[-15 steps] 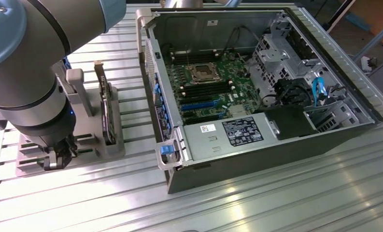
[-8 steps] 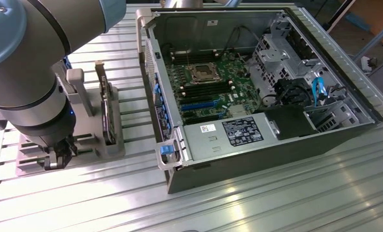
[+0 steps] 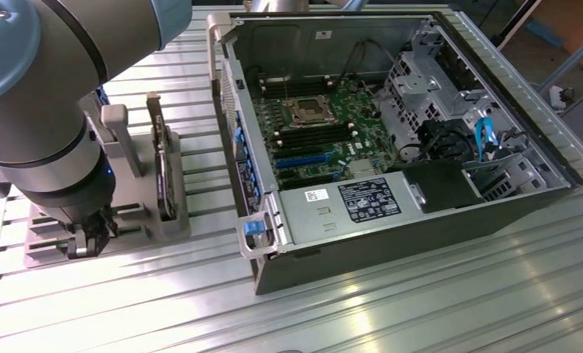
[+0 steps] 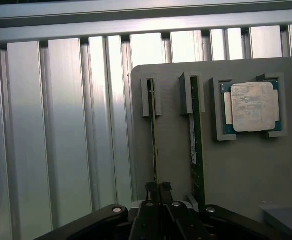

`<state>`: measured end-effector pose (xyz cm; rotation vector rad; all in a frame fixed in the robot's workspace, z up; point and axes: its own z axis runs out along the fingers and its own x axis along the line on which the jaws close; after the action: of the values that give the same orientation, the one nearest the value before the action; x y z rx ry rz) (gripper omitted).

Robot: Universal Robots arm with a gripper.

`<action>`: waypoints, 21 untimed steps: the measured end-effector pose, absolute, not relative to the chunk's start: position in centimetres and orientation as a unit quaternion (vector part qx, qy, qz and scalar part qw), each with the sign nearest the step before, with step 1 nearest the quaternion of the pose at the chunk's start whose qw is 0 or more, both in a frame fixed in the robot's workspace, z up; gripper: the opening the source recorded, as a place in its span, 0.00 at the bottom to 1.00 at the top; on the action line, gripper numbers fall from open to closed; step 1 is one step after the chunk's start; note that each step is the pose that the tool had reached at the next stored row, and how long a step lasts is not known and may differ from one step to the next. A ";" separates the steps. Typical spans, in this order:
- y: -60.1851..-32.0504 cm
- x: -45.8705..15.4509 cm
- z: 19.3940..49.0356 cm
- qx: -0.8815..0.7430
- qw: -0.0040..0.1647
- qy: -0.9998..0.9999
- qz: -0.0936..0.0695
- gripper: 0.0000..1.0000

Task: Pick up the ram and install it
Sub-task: 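Pick up the ram and move it above insertion slot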

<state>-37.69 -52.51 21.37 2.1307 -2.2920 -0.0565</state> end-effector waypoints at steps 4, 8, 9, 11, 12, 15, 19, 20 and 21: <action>-52.5 -37.7 21.4 0.681 0.006 -0.732 -0.018 0.12; -52.5 -37.7 21.9 0.681 0.006 -0.732 -0.018 0.12; -52.5 -37.7 21.9 0.681 0.006 -0.732 -0.018 0.12; -52.5 -37.7 22.1 0.681 0.006 -0.732 -0.018 0.12; -52.5 -37.7 22.3 0.681 0.006 -0.732 -0.018 0.12; -52.5 -37.7 22.8 0.681 0.006 -0.732 -0.018 0.12; -52.5 -37.7 23.3 0.681 0.006 -0.732 -0.018 0.12; -52.5 -37.7 23.5 0.681 0.006 -0.732 -0.018 0.12; -52.5 -37.7 23.5 0.681 0.006 -0.732 -0.018 0.12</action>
<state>-37.69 -52.51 23.54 2.1305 -2.2919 -0.0565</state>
